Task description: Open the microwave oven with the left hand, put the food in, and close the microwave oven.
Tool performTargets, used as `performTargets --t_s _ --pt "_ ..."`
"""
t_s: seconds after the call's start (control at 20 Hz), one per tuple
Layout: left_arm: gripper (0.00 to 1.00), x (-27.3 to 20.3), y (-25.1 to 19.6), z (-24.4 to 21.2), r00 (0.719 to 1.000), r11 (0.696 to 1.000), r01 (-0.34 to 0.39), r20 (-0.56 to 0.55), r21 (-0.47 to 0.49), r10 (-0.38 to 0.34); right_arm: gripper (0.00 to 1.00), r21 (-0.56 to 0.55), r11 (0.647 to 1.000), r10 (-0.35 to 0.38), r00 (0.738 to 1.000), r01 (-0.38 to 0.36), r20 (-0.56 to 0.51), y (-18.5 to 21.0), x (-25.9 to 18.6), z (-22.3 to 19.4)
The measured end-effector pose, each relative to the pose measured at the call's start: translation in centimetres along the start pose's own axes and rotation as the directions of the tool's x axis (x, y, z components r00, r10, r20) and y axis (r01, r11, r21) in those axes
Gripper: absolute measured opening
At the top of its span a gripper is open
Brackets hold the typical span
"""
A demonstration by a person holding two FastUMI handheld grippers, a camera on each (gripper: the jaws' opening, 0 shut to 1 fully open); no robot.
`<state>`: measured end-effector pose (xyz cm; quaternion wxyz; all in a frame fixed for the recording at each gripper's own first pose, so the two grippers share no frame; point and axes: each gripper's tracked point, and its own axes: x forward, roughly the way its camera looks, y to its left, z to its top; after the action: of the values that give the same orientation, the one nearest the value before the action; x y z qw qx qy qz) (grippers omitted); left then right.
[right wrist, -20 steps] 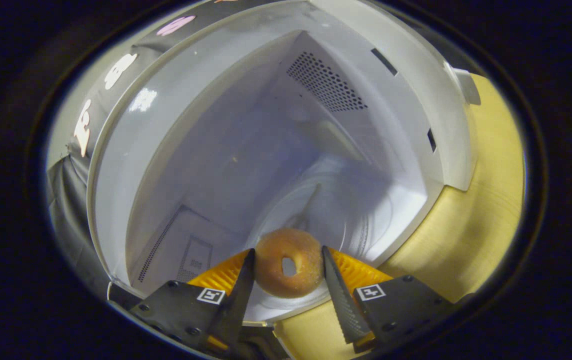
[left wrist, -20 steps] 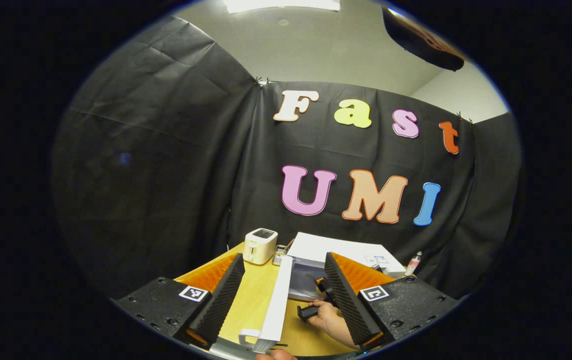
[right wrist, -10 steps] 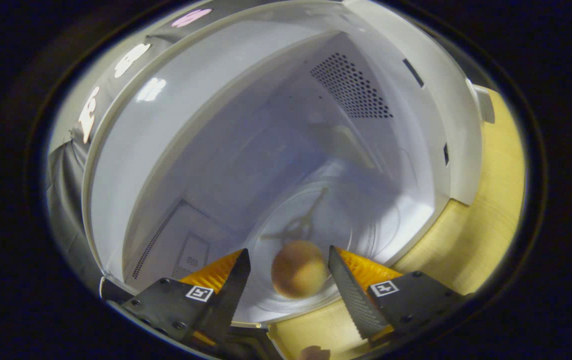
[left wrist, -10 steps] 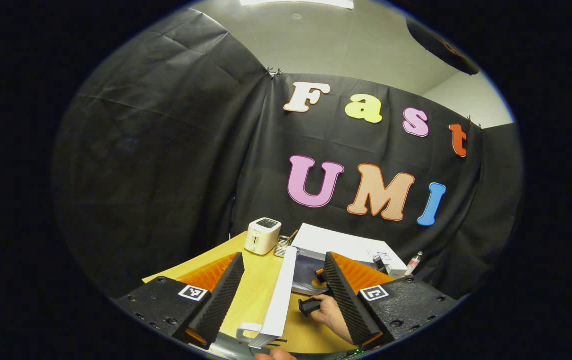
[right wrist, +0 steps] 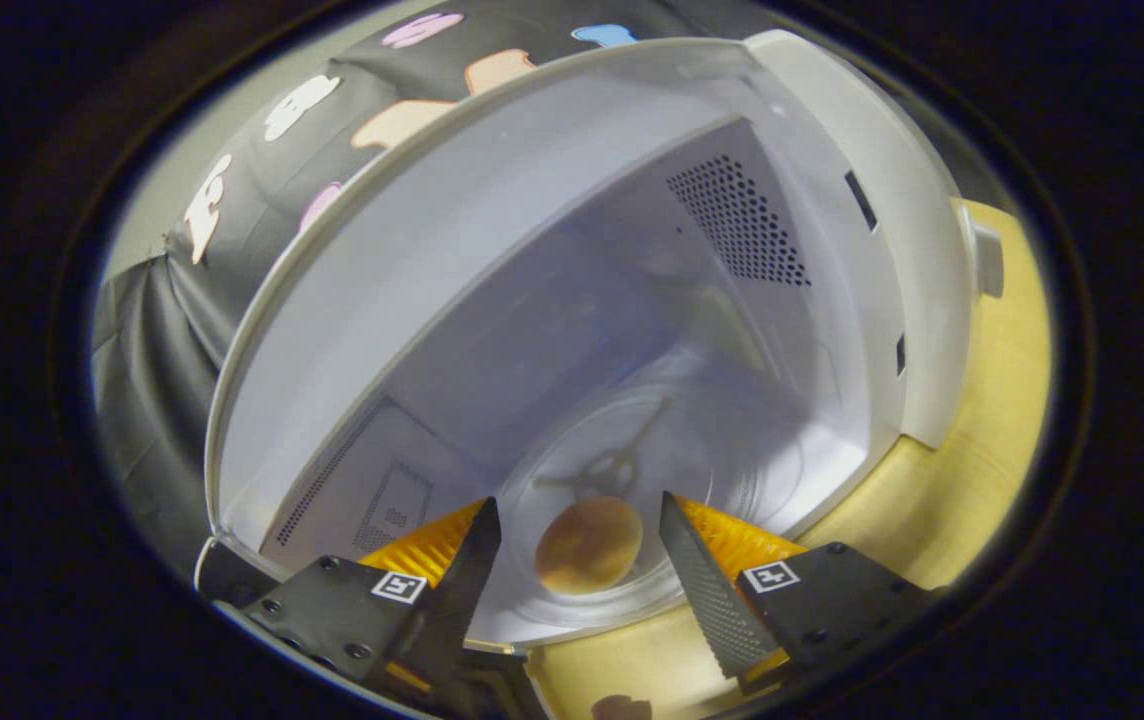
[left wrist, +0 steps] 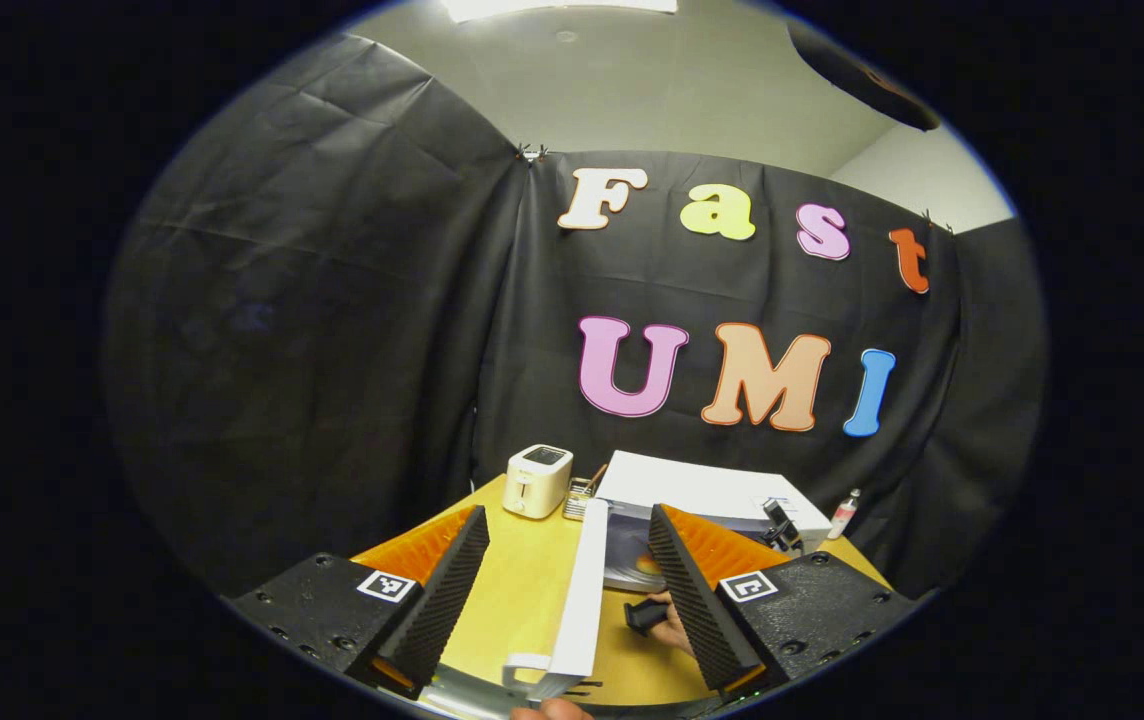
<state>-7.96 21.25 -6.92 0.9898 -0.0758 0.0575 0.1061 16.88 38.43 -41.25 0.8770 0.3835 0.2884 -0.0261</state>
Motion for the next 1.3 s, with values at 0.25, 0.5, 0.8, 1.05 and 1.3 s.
performTargets --t_s 0.25,0.5,0.8,1.05,1.3 --pt "0.94 0.1 2.2 0.7 0.999 0.997 -0.052 0.015 0.064 0.051 0.98 -0.121 0.992 0.046 0.999 -0.043 0.02 0.0 -2.8 1.0" --pt "0.89 0.4 3.3 -0.5 0.999 0.993 -0.043 0.003 0.106 0.043 0.98 -0.209 0.973 0.111 0.993 -0.099 0.046 -0.2 -7.6 4.1" --pt "0.89 0.4 5.9 -4.6 0.994 0.989 -0.072 -0.068 0.128 0.081 0.98 -0.311 0.94 0.177 0.979 -0.139 0.097 -1.3 -12.6 11.9" --pt "0.65 0.2 10.5 -10.5 0.961 0.963 -0.192 -0.164 0.188 0.224 0.98 -0.417 0.898 0.225 0.959 -0.136 0.171 -2.4 -16.7 18.5" --pt "0.03 -0.1 12.6 -15.7 0.908 0.935 -0.272 -0.26 0.226 0.328 0.89 -0.467 0.878 0.238 0.944 -0.108 0.229 -3.3 -19.8 23.9"
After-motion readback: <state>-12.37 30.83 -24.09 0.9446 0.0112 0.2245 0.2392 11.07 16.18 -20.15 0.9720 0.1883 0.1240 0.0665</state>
